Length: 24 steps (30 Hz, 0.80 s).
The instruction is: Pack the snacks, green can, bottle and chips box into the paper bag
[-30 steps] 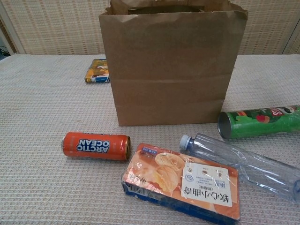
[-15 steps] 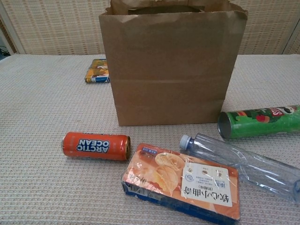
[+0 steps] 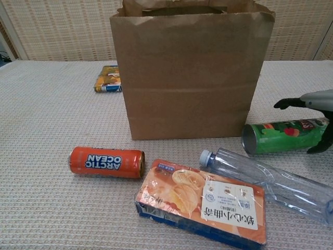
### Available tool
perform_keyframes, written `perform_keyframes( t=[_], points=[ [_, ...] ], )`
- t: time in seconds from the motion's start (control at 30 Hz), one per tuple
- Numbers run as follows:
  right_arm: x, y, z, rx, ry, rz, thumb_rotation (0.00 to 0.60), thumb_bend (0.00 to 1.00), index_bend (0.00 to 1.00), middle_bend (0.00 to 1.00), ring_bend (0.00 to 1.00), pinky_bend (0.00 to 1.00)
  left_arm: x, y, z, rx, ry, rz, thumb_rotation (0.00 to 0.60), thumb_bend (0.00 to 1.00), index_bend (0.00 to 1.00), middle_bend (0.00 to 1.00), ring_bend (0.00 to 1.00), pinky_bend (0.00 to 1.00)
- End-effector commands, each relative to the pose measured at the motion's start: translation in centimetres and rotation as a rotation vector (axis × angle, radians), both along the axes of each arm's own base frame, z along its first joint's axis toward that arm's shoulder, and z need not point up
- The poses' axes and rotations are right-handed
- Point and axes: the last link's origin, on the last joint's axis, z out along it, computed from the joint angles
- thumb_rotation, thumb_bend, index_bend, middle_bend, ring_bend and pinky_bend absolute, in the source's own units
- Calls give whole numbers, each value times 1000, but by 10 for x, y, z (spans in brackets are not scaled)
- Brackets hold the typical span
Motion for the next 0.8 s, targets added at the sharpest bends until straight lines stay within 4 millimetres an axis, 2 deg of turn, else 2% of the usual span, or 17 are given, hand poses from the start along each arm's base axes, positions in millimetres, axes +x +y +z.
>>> perform_keyframes(
  t=[0.03, 0.1, 0.17, 0.23, 0.27, 0.33, 0.5, 0.8],
  points=[
    [6, -6, -18, 5, 19, 12, 600, 43, 4, 40, 9, 95, -1, 0, 1, 1, -3, 2, 600, 326, 0, 0, 0, 8],
    [10, -7, -24, -19, 16, 27, 600, 79, 102, 117, 94, 169, -1, -1, 2, 4, -7, 3, 600, 328, 0, 0, 0, 8],
    [14, -8, -27, -52, 13, 57, 600, 195, 418, 372, 367, 415, -2, -1, 3, 7, -8, 5, 600, 330, 0, 0, 0, 8],
    [18, -7, -24, -79, -12, 74, 600, 276, 620, 539, 567, 633, -2, -2, 3, 9, -9, 8, 600, 329, 0, 0, 0, 8],
    [18, -7, -22, -91, -23, 78, 600, 304, 682, 591, 630, 706, -3, -2, 3, 9, -9, 10, 600, 329, 0, 0, 0, 8],
    [18, -9, -12, -120, -53, 70, 600, 317, 723, 624, 665, 736, -3, -2, 4, 11, -7, 11, 600, 329, 0, 0, 0, 8],
    [22, -11, 20, -160, -153, 32, 600, 322, 735, 633, 674, 742, -3, -2, 4, 18, -2, 14, 600, 331, 0, 0, 0, 8],
    [56, 0, 103, -303, -418, 105, 600, 322, 735, 633, 674, 742, -2, -2, 2, 18, 7, 13, 600, 330, 0, 0, 0, 8]
  ],
)
